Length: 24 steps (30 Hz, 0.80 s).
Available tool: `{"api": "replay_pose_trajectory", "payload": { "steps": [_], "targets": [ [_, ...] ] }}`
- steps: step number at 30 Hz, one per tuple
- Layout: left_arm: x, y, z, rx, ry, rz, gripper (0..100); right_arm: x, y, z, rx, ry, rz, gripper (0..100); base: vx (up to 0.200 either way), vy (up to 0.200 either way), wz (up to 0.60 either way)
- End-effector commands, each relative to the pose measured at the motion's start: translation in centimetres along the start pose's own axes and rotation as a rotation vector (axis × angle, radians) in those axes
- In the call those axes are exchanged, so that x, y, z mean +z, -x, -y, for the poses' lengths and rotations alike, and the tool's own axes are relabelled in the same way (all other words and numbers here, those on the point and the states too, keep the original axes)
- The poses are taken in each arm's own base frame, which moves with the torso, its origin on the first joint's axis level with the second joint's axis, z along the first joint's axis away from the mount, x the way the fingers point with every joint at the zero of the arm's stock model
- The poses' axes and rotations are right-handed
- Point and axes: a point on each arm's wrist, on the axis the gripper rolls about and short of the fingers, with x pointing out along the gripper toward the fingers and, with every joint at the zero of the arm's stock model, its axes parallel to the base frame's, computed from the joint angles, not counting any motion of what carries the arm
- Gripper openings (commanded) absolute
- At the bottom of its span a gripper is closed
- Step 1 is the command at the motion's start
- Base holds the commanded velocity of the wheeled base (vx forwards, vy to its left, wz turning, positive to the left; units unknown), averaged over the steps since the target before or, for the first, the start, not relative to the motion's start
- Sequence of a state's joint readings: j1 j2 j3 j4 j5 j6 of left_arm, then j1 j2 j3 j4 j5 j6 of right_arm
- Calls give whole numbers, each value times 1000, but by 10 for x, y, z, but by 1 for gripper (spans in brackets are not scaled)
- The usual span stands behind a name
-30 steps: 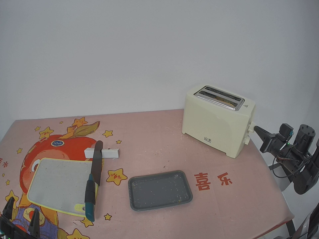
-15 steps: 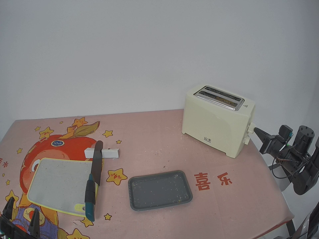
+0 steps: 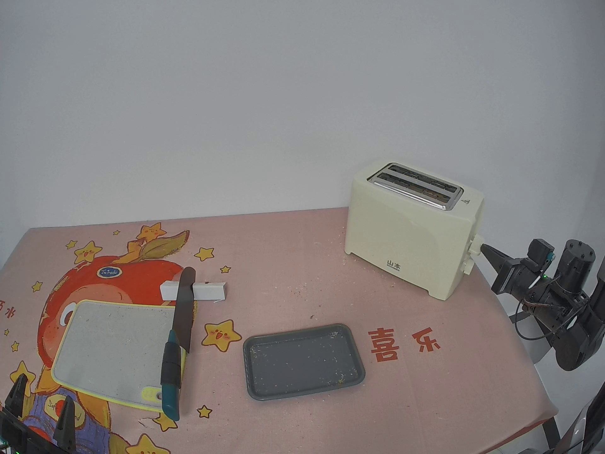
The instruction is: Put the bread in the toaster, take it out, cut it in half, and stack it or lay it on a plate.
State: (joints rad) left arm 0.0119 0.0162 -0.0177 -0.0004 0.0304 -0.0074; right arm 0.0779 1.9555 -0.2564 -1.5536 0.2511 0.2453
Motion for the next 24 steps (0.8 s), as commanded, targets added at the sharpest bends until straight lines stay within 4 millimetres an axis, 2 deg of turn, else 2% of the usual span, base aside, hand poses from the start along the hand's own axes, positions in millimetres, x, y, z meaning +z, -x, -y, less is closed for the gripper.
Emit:
{"api": "replay_pose_trajectory", "payload": {
  "steps": [1,11,24],
  "targets": [
    [-5,-1,0,1,0,-11,100,-2,-1,1,0,-1,-5,0,0,0,0],
    [-5,-1,0,1,0,-11,100,0,0,0,2,1,2,0,0,0,0],
    [-5,-1,0,1,0,-11,100,12,2,-5,21,12,54,0,0,0,0]
  ]
}}
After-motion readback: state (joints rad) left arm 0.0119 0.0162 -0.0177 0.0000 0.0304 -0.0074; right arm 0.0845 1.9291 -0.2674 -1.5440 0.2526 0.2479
